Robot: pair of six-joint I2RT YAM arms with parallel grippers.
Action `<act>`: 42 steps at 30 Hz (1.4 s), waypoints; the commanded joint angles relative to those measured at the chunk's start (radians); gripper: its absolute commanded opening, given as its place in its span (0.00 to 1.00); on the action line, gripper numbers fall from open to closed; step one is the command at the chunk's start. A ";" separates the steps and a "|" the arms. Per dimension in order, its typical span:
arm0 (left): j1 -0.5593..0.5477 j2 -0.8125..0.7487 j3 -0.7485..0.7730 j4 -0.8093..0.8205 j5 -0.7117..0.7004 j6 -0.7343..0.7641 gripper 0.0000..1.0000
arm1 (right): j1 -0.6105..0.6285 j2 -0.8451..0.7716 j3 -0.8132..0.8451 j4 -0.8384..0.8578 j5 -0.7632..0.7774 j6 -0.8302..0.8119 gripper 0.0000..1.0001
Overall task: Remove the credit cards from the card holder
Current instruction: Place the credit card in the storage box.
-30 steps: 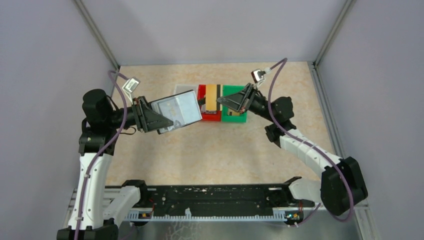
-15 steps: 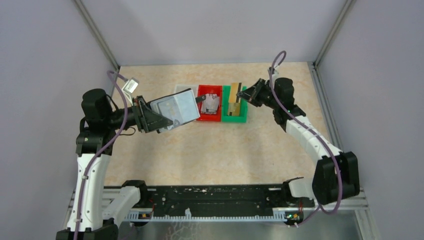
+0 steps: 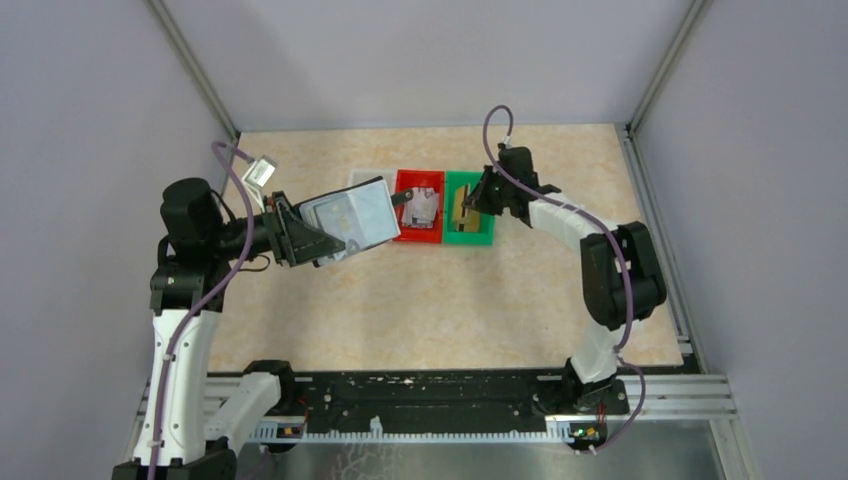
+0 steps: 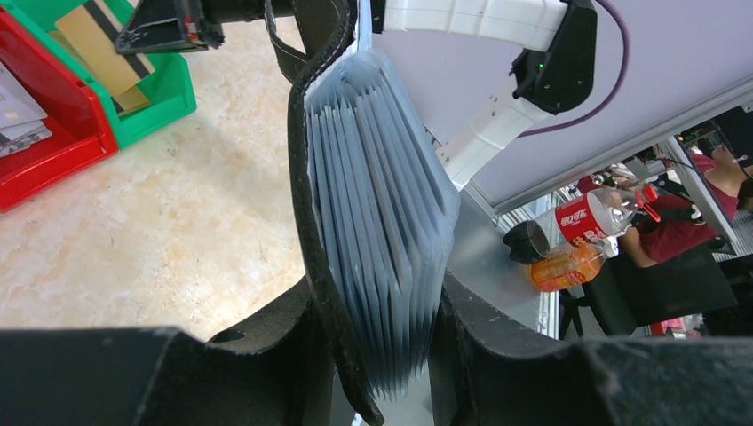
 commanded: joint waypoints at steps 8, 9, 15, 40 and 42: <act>-0.004 -0.018 0.032 0.053 0.046 -0.001 0.00 | 0.039 0.146 0.205 -0.094 0.169 -0.074 0.00; -0.004 -0.018 0.034 0.054 0.047 -0.001 0.00 | 0.039 0.149 0.205 -0.094 0.175 -0.074 0.00; -0.004 -0.025 0.036 0.058 0.049 -0.005 0.00 | 0.047 0.161 0.195 -0.100 0.205 -0.085 0.00; -0.004 -0.024 0.061 0.050 0.054 -0.007 0.00 | 0.102 -0.200 0.232 -0.151 0.311 -0.128 0.54; -0.004 -0.024 0.062 0.049 0.055 -0.005 0.00 | 0.125 -0.275 0.217 -0.129 0.267 -0.124 0.60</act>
